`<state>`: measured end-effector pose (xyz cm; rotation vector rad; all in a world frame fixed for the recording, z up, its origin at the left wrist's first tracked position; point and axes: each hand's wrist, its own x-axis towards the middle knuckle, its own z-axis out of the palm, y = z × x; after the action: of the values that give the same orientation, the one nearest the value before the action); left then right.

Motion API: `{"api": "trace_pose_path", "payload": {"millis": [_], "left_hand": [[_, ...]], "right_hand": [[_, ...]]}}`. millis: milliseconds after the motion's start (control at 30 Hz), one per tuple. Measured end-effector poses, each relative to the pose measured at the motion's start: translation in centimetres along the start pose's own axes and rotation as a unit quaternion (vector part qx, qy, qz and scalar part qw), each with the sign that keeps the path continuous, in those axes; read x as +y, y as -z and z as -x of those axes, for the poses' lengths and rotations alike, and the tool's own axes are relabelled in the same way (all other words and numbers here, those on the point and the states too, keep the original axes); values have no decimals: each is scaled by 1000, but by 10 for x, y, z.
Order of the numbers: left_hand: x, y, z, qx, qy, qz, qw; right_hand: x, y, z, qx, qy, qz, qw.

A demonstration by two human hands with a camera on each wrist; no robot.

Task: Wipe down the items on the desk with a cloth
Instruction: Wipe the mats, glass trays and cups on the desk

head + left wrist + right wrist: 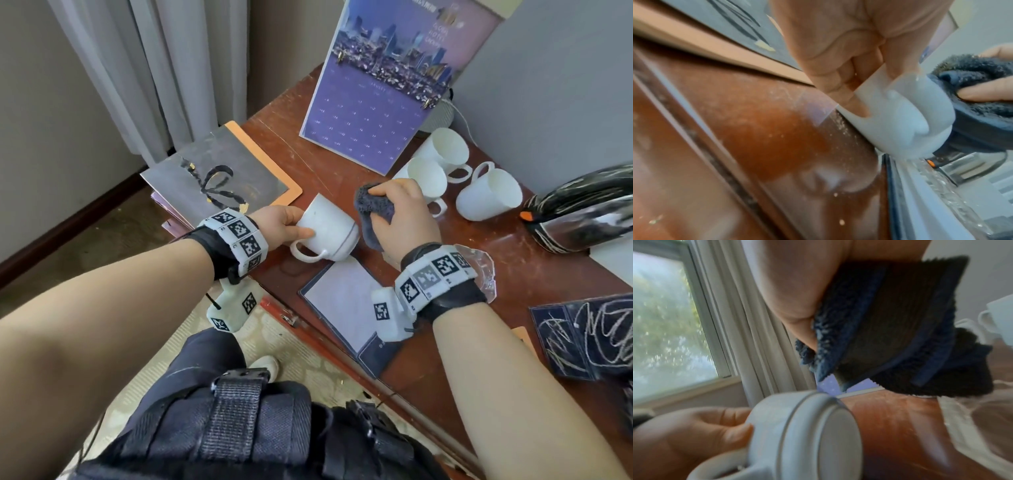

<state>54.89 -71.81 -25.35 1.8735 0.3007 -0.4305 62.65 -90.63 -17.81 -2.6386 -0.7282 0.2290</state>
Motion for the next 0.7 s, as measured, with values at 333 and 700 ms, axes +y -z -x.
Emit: {"api": "trace_pose_path", "payload": {"millis": [333,700], "left_hand": [[0,9,4,-81,-11,129,988],[7,2,-4,-15,-21,-92,995]], "right_hand": [[-7,-28,-11,-69,-38,-41,996],[-37,-32,-11,-88,153,104,979]]}}
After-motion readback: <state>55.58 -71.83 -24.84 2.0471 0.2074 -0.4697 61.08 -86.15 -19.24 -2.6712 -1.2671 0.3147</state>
